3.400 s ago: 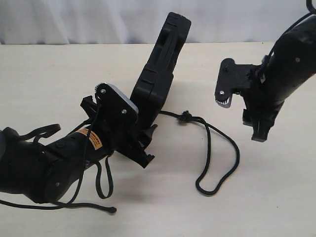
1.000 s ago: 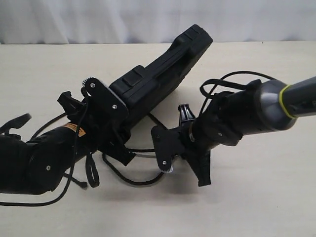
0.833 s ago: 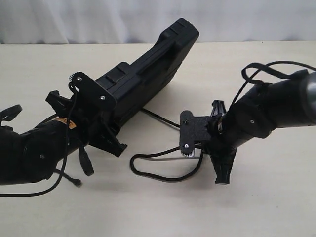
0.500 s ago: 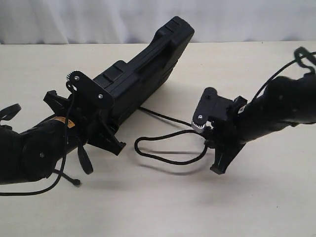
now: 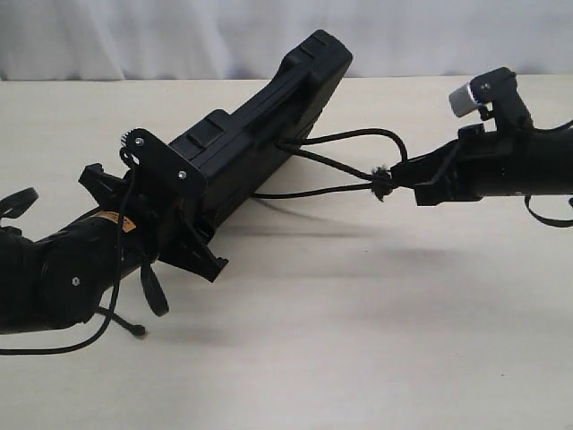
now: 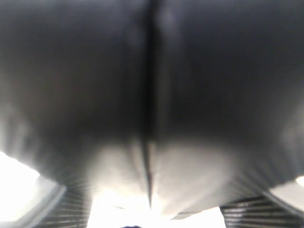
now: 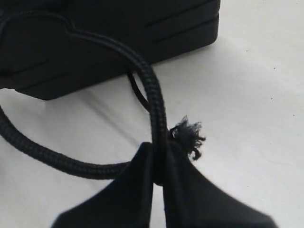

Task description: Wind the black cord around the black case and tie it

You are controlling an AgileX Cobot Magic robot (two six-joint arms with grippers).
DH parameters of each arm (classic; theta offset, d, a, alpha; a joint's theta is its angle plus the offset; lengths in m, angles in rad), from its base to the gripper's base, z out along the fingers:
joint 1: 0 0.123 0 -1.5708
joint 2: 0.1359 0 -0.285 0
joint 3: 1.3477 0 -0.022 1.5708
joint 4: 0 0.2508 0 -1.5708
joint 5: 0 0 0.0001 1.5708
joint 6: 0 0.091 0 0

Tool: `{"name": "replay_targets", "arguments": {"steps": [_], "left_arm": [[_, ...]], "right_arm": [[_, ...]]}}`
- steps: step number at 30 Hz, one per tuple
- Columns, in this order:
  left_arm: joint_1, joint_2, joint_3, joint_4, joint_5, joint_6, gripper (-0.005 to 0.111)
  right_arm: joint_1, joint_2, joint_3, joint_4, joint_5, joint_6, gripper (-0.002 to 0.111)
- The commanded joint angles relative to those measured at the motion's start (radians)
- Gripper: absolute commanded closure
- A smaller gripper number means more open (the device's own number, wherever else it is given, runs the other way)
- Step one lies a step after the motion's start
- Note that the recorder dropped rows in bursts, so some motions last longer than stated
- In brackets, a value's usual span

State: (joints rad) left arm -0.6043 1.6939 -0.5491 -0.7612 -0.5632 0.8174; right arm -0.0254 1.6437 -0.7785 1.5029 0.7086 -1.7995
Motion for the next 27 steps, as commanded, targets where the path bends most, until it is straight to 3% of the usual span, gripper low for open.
{"name": "replay_targets", "arguments": {"steps": [1, 8, 11, 14, 19, 22, 27], "left_arm": [[0.011, -0.008, 0.001, -0.014, -0.025, -0.012, 0.107], [0.011, -0.008, 0.001, -0.016, -0.019, -0.012, 0.107], [0.011, -0.008, 0.001, -0.011, -0.019, -0.012, 0.107], [0.011, -0.008, 0.001, -0.01, -0.003, -0.012, 0.107], [0.011, -0.008, 0.001, -0.01, -0.014, -0.012, 0.107], [0.011, -0.008, 0.001, -0.01, -0.012, -0.012, 0.107], [0.011, -0.008, 0.001, -0.01, -0.012, -0.012, 0.107]], "right_arm": [[-0.021, -0.007, 0.006, 0.032, 0.185, -0.112, 0.104], [-0.105, -0.054, 0.03, 0.102, 0.224, -0.179, 0.104], [-0.029, -0.054, 0.103, 0.211, -0.008, -0.295, 0.104], [0.091, -0.054, 0.084, 0.241, -0.003, -0.316, 0.104], [0.04, -0.225, 0.084, 0.241, -0.014, -0.275, 0.104], [0.108, -0.134, 0.084, 0.241, -0.142, -0.28, 0.104], [0.135, -0.037, 0.084, 0.241, -0.083, -0.282, 0.104]]}}
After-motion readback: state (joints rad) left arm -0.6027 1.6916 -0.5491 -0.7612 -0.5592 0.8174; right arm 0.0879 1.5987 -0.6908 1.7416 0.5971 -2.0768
